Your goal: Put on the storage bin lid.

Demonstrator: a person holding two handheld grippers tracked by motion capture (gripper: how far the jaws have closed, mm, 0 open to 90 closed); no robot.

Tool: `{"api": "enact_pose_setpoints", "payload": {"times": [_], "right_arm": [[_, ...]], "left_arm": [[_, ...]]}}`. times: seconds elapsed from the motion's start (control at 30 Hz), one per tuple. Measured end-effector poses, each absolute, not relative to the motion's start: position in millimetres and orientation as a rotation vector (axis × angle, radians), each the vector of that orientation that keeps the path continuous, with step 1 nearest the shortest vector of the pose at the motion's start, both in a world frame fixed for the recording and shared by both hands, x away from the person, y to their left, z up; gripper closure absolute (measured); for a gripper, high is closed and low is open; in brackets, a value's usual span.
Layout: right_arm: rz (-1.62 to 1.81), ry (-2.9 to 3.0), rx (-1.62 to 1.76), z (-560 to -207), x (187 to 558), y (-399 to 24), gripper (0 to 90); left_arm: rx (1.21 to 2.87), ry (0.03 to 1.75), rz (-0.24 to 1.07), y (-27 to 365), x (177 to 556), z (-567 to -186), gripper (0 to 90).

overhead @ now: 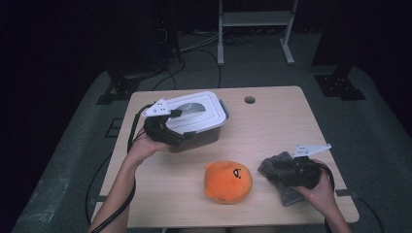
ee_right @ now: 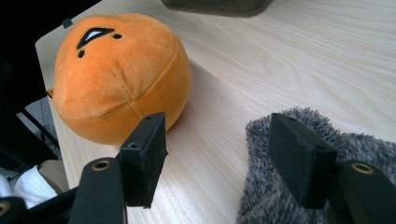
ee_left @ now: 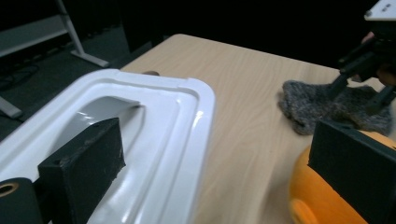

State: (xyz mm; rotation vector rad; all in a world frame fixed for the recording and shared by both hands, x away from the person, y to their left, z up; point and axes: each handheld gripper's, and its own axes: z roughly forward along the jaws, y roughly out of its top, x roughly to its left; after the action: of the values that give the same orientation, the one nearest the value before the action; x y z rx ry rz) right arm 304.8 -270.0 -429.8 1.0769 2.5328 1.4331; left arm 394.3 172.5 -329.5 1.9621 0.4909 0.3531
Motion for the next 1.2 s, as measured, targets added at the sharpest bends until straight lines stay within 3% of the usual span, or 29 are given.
{"api": "enact_pose_setpoints", "payload": {"times": [1.2], "right_arm": [[1.428,2.570,1.068,-434,308,-266,36.1]], "left_arm": [[1.960,0.585,0.365,180,452,-326,5.3]]}}
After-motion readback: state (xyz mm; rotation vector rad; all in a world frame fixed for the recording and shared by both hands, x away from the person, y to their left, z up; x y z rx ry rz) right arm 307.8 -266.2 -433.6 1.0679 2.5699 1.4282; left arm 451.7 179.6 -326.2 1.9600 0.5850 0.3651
